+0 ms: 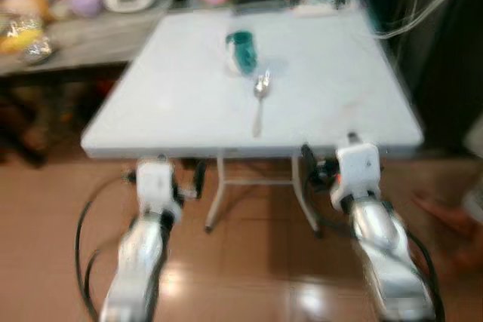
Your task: Setting the table
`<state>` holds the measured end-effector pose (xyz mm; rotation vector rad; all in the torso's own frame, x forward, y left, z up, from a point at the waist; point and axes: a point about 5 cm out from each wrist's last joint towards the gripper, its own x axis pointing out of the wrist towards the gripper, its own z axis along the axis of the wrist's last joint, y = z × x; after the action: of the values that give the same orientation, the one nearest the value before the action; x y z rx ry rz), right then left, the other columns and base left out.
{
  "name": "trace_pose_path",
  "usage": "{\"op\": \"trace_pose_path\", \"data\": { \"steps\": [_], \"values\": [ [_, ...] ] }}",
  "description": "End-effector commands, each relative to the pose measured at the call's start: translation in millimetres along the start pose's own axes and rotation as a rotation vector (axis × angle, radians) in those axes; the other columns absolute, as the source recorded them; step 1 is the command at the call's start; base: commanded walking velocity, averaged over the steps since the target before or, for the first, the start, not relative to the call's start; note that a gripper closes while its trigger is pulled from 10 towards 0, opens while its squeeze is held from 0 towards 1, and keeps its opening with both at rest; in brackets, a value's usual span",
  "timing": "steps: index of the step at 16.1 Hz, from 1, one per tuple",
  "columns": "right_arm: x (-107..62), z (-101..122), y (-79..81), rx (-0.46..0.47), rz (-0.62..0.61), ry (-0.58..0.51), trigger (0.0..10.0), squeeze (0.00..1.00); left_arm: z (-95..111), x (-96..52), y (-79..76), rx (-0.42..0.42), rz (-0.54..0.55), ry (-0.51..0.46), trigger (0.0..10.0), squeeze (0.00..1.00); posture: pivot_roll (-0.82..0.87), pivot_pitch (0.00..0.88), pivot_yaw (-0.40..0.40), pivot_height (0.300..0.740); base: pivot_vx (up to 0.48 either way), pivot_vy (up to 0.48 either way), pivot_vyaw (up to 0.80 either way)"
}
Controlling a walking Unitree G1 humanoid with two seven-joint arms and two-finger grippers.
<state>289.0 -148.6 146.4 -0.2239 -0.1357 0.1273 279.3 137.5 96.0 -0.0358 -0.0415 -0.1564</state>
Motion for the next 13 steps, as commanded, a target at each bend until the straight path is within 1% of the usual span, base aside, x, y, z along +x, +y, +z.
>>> {"op": "trace_pose_path", "data": {
  "steps": [1, 5, 8, 9, 11, 13],
  "values": [
    [0.3, 2.4, 3.6, 0.013, 0.009, -0.008, 10.0, 0.00, 4.1, 1.4, 4.7, 0.009, -0.004, -0.012, 10.0, 0.00, -0.31, 0.131, 0.150, 0.740, 0.349, 0.000, 0.00],
    [0.1, 2.9, 3.9, 0.011, 0.009, -0.010, 10.0, 0.00, 4.0, 1.4, 3.3, 0.008, -0.014, -0.013, 10.0, 0.00, -0.31, 0.132, 0.150, 0.740, 0.352, 0.000, 0.00],
    [0.0, 3.1, 4.4, 0.011, 0.012, -0.011, 10.0, 0.00, 4.0, 1.3, 3.3, 0.003, -0.012, -0.017, 10.0, 0.00, -0.31, 0.132, 0.150, 0.740, 0.440, 0.000, 0.00],
    [-0.5, 3.5, 4.4, 0.011, 0.013, -0.013, 10.0, 0.00, 5.0, 1.0, 3.5, -0.009, -0.006, -0.025, 10.0, 0.00, -0.31, 0.132, 0.150, 0.740, 0.000, 0.000, 0.00],
    [-1.8, 4.6, 4.2, 0.011, 0.015, -0.015, 10.0, 0.00, 4.3, -1.8, 4.3, -0.002, -0.009, -0.021, 10.0, 0.00, -0.31, 0.135, 0.152, 0.740, 0.000, 0.000, 0.00],
    [-3.7, 5.9, 4.8, 0.013, 0.024, -0.017, 10.0, 0.00, 3.5, -8.0, 8.2, 0.015, -0.013, -0.013, 10.0, 0.00, -0.31, 0.140, 0.150, 0.740, 0.000, 0.000, 0.00]
  ]
}}
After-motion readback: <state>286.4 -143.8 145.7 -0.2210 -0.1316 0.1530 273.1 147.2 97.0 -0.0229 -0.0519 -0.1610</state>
